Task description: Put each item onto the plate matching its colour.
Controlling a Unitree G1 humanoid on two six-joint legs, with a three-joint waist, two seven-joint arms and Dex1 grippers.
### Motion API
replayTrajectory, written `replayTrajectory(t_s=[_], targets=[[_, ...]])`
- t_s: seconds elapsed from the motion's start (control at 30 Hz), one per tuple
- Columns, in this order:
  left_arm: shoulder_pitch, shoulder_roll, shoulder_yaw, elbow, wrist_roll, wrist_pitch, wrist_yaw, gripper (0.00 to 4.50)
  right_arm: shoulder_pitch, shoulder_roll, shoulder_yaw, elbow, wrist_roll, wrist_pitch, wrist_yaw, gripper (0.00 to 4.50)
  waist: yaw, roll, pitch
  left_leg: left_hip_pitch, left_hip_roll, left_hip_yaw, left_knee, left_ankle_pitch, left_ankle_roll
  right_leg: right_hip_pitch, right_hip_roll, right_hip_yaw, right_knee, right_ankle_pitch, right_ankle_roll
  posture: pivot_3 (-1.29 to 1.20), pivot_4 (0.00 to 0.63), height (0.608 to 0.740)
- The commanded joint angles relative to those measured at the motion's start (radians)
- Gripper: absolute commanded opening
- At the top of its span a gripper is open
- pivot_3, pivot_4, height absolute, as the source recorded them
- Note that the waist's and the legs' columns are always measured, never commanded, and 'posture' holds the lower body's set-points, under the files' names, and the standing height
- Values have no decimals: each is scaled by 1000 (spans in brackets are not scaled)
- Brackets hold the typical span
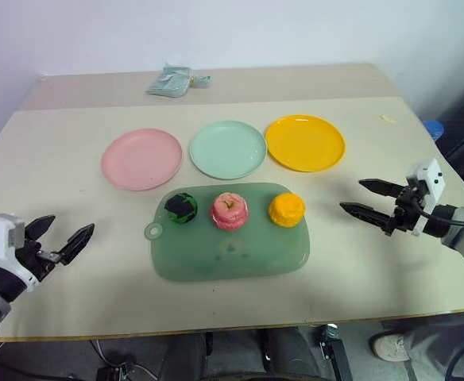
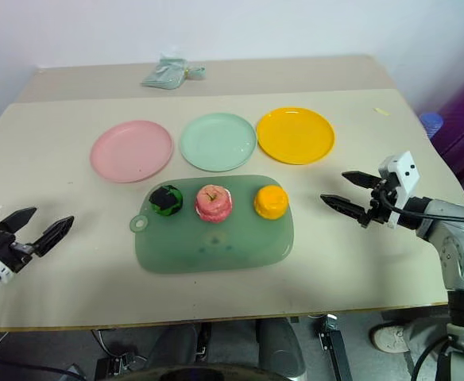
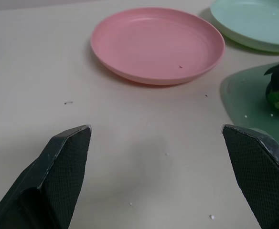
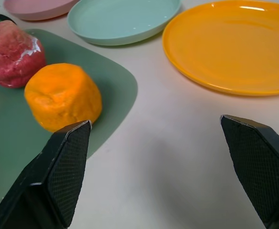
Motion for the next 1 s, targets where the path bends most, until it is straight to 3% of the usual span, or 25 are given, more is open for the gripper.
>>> replayTrajectory(t_s=[0.03, 0.57, 0.87, 1.0], targets=[[12, -11, 28, -54, -14, -1, 24, 4500, -37, 8, 9, 5, -7, -33, 5, 4404, 1, 0, 0, 0, 0, 0, 0, 0, 0, 0, 0, 0, 0, 0, 0, 0, 150, 740], [-70, -21, -15, -59, -69, 25, 68, 4500, -53, 104, 18, -59, -28, -52, -146, 4404, 3, 0, 0, 0, 0, 0, 0, 0, 0, 1, 1, 0, 0, 0, 0, 0, 150, 740], [-236, 54, -105, 37, -97, 70, -3, 4500, 26, 89, -32, -269, 48, 32, -188, 4404, 3, 0, 0, 0, 0, -1, 1, 0, 0, 1, 2, 0, 1, 0, 0, 0, 150, 740], [-338, 99, -214, 22, -124, 101, -85, 4500, 52, 78, -30, -400, 127, 94, -168, 4404, 3, 0, 0, 0, 0, -1, 1, 0, 0, 1, 2, 0, 1, 0, 0, 0, 150, 740]])
